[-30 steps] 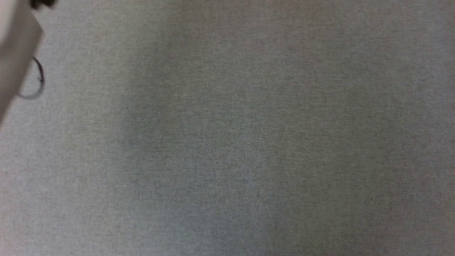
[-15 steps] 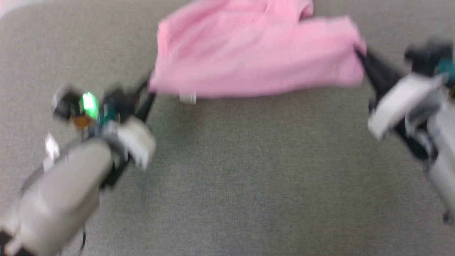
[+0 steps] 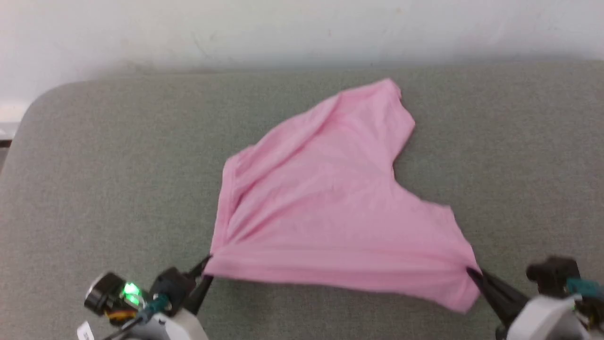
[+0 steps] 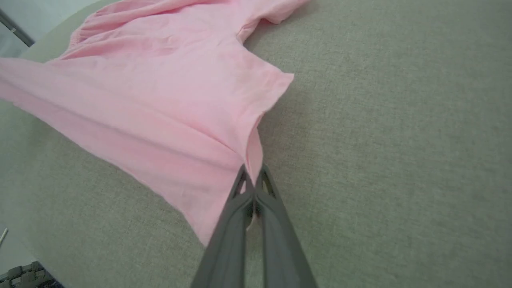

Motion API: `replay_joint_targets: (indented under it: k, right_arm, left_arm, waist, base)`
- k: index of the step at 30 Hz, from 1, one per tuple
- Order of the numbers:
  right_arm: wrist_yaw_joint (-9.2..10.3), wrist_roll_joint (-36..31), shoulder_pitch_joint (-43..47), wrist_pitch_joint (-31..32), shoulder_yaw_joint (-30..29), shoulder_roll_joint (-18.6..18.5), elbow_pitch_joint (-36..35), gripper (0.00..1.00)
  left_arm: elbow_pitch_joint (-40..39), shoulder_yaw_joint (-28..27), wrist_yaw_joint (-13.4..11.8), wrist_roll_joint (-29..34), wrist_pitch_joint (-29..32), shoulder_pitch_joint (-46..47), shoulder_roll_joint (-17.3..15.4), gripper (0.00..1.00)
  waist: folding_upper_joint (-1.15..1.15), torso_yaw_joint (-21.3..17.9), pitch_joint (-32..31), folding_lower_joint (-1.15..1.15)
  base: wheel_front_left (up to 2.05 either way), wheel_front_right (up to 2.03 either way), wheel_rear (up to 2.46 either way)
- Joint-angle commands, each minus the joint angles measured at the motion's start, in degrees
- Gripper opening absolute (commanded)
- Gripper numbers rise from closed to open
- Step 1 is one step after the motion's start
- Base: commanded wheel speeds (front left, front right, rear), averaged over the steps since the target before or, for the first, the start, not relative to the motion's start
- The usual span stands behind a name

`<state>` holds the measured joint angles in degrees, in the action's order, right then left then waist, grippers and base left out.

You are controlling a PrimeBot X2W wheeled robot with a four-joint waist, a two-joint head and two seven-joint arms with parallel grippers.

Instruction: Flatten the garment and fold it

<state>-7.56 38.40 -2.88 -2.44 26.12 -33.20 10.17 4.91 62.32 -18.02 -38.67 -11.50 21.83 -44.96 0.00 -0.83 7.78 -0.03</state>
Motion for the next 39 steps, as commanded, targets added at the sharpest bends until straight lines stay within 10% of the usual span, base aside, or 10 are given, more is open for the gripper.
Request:
replay_joint_targets:
  k: [1,10,18,39]
  right_arm:
    - [0.08,-0.92,2.9,0.76,-1.86,0.43,-1.62,0.0]
    - [0.08,-5.46,12.34,7.39,-11.17,5.1,-11.92,0.0]
    - [0.08,-8.53,-0.5,13.27,-12.01,5.54,-11.85,0.0]
    - [0.08,-10.51,-50.55,20.42,-0.31,9.95,24.37,0.0]
  left_arm:
    - [-1.41,0.29,-1.22,-0.04,0.64,-1.72,-1.25,0.0]
    - [-7.2,0.98,-2.58,-0.33,2.68,-3.04,-2.7,0.0]
    - [-2.6,-0.65,2.56,1.0,3.35,6.69,0.49,0.0]
    - [19.53,-3.96,12.91,1.72,1.99,28.86,11.78,0.0]
  waist:
    - [0.0,-0.01,-2.0,0.03]
    - [0.0,0.97,-1.87,0.03]
    - [0.0,1.75,1.84,0.03]
    - [0.0,6.41,17.86,0.03]
  base:
    - [0.0,0.0,0.0]
    - [0.0,0.0,0.0]
    - [0.0,0.0,0.0]
    - [0.0,0.0,0.0]
